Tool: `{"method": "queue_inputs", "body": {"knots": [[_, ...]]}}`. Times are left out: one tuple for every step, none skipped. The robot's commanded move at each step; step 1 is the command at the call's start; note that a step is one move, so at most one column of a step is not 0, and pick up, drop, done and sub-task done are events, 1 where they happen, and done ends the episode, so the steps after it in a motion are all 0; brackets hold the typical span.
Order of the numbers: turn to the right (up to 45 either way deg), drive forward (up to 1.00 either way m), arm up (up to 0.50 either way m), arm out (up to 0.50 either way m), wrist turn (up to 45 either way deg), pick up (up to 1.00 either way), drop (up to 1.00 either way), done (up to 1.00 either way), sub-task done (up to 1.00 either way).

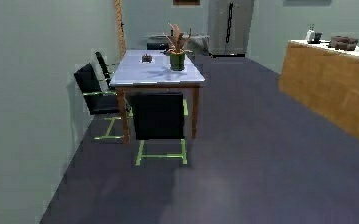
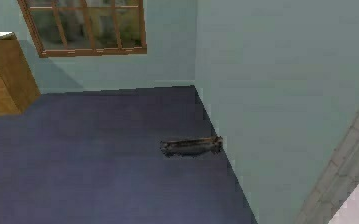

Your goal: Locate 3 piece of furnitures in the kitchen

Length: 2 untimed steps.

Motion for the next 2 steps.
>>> {"method": "queue_inputs", "body": {"knots": [[-3.0, 0.0, 0.0, 0.0, 0.0, 0.0, 0.0, 0.0, 0.0], [0.0, 0.65, 0.0, 0.0, 0.0, 0.0, 0.0, 0.0, 0.0]]}}
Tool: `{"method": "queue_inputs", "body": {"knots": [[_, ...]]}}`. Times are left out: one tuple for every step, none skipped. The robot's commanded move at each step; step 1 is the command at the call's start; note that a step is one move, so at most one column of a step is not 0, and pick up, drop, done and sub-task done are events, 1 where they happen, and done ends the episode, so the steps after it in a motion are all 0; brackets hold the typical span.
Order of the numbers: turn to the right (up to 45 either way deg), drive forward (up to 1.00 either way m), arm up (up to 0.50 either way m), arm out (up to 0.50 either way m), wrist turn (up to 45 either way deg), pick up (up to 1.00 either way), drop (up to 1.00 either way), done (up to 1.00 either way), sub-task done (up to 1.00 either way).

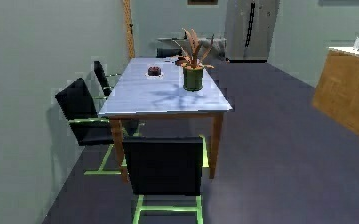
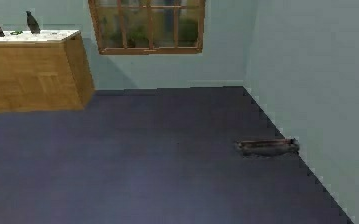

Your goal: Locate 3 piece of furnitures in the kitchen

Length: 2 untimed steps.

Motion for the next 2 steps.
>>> {"method": "queue_inputs", "body": {"knots": [[0.0, 0.0, 0.0, 0.0, 0.0, 0.0, 0.0, 0.0, 1.0], [-3.0, 0.0, 0.0, 0.0, 0.0, 0.0, 0.0, 0.0, 0.0]]}}
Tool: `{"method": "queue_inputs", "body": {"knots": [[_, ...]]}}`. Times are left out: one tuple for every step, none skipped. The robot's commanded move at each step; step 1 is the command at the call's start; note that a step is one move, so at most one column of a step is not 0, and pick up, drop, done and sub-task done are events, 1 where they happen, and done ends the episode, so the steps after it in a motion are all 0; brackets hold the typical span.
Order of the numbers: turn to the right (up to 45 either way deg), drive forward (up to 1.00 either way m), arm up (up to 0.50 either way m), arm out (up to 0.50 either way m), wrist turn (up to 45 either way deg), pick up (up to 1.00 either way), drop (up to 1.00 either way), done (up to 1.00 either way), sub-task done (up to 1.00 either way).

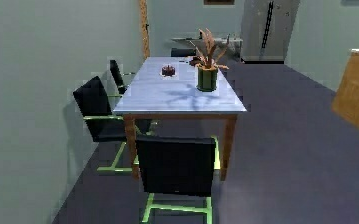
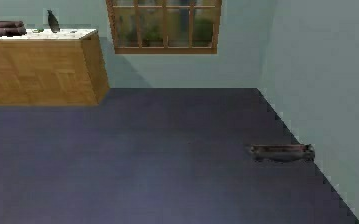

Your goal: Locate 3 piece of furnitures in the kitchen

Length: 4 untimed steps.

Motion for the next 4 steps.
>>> {"method": "queue_inputs", "body": {"knots": [[0.0, 0.25, 0.0, 0.0, 0.0, 0.0, 0.0, 0.0, 0.0], [0.0, 0.0, 0.0, 0.0, 0.0, 0.0, 0.0, 0.0, 1.0], [-45.0, 0.0, 0.0, 0.0, 0.0, 0.0, 0.0, 0.0, 0.0], [-33.0, 0.0, 0.0, 0.0, 0.0, 0.0, 0.0, 0.0, 0.0]]}}
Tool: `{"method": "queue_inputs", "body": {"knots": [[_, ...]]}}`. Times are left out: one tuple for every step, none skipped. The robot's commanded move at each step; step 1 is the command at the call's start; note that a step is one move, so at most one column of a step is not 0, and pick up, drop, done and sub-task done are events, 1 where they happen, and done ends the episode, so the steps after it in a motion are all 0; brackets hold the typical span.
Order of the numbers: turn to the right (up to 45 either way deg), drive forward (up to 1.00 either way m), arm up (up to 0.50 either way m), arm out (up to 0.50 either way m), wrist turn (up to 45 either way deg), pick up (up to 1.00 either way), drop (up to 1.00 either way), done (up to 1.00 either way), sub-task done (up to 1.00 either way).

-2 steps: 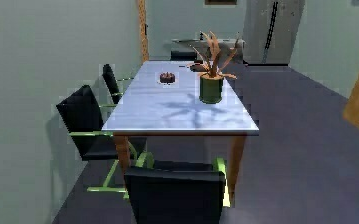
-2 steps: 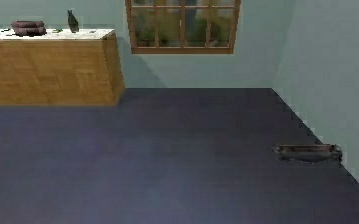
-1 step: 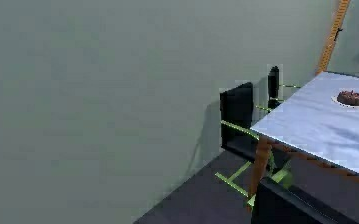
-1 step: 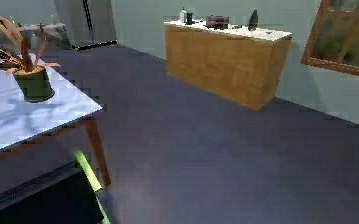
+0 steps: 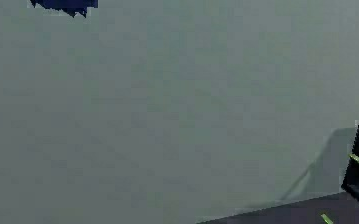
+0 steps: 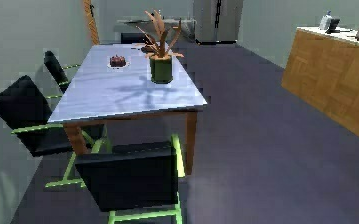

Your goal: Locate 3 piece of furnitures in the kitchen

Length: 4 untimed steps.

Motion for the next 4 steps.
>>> {"method": "queue_inputs", "body": {"knots": [[0.0, 0.15, 0.0, 0.0, 0.0, 0.0, 0.0, 0.0, 0.0], [45.0, 0.0, 0.0, 0.0, 0.0, 0.0, 0.0, 0.0, 0.0], [15.0, 0.0, 0.0, 0.0, 0.0, 0.0, 0.0, 0.0, 0.0], [0.0, 0.0, 0.0, 0.0, 0.0, 0.0, 0.0, 1.0, 0.0]]}}
